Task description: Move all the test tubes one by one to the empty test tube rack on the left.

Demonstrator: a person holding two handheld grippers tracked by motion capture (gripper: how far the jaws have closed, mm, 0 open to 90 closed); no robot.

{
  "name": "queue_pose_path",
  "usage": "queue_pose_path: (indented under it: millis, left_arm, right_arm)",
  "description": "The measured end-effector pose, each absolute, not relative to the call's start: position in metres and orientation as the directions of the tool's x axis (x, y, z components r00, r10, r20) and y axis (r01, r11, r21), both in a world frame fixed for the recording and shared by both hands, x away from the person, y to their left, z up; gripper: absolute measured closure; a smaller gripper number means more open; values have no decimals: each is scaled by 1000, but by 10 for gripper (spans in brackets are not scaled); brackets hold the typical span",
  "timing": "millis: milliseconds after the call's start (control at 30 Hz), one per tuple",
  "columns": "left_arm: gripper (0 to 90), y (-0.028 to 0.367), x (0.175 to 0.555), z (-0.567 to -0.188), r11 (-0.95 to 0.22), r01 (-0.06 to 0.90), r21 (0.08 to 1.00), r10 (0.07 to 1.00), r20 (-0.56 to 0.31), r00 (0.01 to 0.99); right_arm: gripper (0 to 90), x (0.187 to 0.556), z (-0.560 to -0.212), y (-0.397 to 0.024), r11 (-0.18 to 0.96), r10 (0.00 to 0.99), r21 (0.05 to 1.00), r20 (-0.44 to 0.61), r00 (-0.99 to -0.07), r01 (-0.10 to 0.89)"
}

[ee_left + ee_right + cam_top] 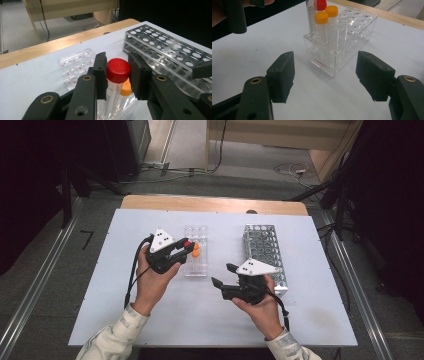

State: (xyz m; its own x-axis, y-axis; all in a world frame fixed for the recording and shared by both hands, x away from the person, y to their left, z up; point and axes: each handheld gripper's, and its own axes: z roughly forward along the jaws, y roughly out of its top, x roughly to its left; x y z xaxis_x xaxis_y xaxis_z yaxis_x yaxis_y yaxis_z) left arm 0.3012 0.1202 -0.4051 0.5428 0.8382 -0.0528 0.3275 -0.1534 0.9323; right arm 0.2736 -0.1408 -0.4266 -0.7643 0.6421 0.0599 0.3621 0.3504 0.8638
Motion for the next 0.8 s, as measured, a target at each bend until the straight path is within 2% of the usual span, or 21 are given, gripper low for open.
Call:
queue_pose_path:
  millis: [133,500,600,800]
  left_arm:
    - [635,120,301,-405,-143,326,935,839,-60,540]
    - [564,122,300,-403,-114,347,931,827,-105,552]
    - [501,122,299,-402,-107,349,931,822,-114,557]
    - [317,125,298,-403,-84,373,924,816,-151,558]
  right_arm:
    - [302,273,-427,-140,350,643,863,61,-764,363]
    - [295,274,-427,-141,352,643,862,59,-763,364]
    - [291,275,-427,-142,352,647,861,60,-760,367]
    - [288,276,-427,-144,351,649,861,59,-759,368]
